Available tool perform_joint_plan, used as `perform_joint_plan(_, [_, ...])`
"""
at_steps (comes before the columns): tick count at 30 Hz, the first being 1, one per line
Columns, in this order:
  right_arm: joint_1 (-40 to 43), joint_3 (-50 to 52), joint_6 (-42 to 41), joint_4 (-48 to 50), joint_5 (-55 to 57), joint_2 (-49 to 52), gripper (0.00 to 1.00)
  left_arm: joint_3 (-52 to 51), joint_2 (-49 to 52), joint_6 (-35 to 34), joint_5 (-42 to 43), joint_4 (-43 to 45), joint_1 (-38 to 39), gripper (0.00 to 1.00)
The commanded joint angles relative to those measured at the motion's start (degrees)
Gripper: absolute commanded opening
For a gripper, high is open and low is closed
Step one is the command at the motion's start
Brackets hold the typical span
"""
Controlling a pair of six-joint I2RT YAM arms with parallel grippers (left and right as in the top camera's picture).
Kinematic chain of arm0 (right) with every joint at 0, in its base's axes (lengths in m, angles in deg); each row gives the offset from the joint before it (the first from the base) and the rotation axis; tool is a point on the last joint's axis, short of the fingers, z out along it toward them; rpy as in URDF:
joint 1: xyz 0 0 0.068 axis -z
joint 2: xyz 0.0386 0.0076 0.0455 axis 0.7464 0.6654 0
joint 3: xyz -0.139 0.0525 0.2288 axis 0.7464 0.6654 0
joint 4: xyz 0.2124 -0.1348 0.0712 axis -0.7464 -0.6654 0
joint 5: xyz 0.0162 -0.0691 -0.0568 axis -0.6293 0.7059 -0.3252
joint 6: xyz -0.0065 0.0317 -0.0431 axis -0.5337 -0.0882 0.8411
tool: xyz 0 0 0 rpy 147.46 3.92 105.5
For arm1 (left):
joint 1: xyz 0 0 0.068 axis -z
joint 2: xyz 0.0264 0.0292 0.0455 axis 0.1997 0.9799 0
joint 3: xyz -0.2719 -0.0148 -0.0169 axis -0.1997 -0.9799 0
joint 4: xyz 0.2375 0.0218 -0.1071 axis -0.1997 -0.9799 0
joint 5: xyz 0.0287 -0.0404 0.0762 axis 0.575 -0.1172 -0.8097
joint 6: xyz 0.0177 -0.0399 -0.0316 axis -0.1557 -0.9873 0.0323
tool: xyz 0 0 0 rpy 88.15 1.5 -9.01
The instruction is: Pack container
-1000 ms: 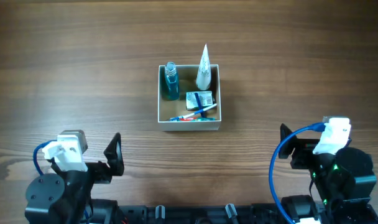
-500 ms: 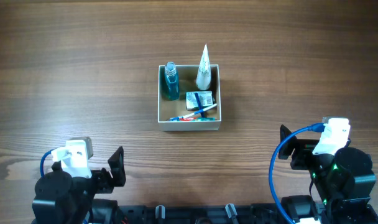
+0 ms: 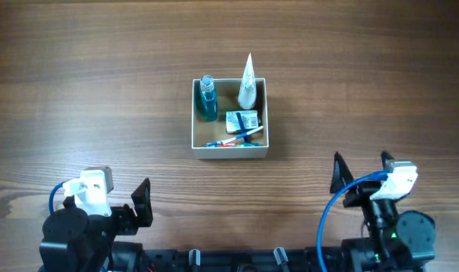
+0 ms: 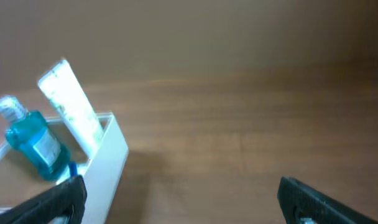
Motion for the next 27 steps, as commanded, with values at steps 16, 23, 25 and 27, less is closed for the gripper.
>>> perform_joint_plan(16, [-0.09, 22.97, -0.83, 31.87, -4.96, -1.6, 1.0, -0.37, -0.31, -0.52, 0.92, -0.02, -0.44, 1.0])
perform_joint_plan(23, [-0.09, 22.97, -0.83, 31.87, -4.96, -1.51, 1.0, -0.37, -0.31, -0.52, 0.92, -0.02, -0.44, 1.0])
perform_joint_plan(25, [-0.09, 22.97, -0.83, 31.87, -4.96, -1.38, 1.0, -0.37, -0.31, -0.52, 0.92, -0.04, -0.44, 1.0])
perform_joint_plan(27, [-0.09, 22.97, -0.83, 31.87, -4.96, -1.38, 1.0, -0.37, -0.31, -0.52, 0.92, -0.02, -0.44, 1.0])
